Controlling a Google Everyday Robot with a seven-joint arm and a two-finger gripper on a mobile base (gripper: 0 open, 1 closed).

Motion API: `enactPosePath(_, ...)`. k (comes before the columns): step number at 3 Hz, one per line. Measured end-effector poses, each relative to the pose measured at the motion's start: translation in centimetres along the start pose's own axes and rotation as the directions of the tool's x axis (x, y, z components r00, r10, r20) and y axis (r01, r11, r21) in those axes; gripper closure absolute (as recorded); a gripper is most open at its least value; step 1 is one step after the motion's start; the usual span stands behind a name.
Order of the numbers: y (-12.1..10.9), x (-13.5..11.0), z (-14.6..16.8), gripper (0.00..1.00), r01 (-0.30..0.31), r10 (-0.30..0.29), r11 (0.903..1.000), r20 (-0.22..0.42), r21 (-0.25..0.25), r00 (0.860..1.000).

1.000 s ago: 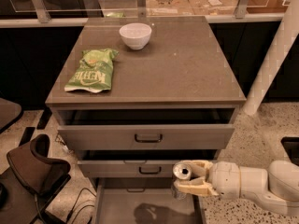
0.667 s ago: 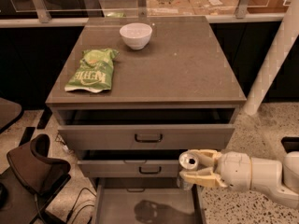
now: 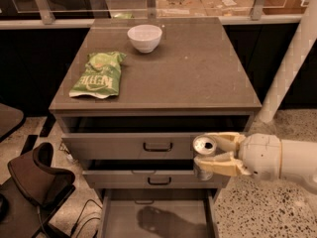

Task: Pick redbull can from bottom drawer and place on counter

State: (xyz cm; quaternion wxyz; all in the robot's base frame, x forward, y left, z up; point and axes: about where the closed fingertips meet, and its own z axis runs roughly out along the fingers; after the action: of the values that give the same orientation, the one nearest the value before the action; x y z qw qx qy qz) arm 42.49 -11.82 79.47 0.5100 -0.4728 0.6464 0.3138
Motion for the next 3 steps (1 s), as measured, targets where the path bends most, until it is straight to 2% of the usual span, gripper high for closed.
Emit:
enactPosePath(2, -1.6, -7.9, -0.6, 1.00, 0.056, -0.054, 0.9980, -0.060, 0.028, 0.997)
enactPosePath(3, -1.4, -8.0, -0.4, 1.00, 0.057, -0.055, 0.9979, -0.059, 0.031, 0.997)
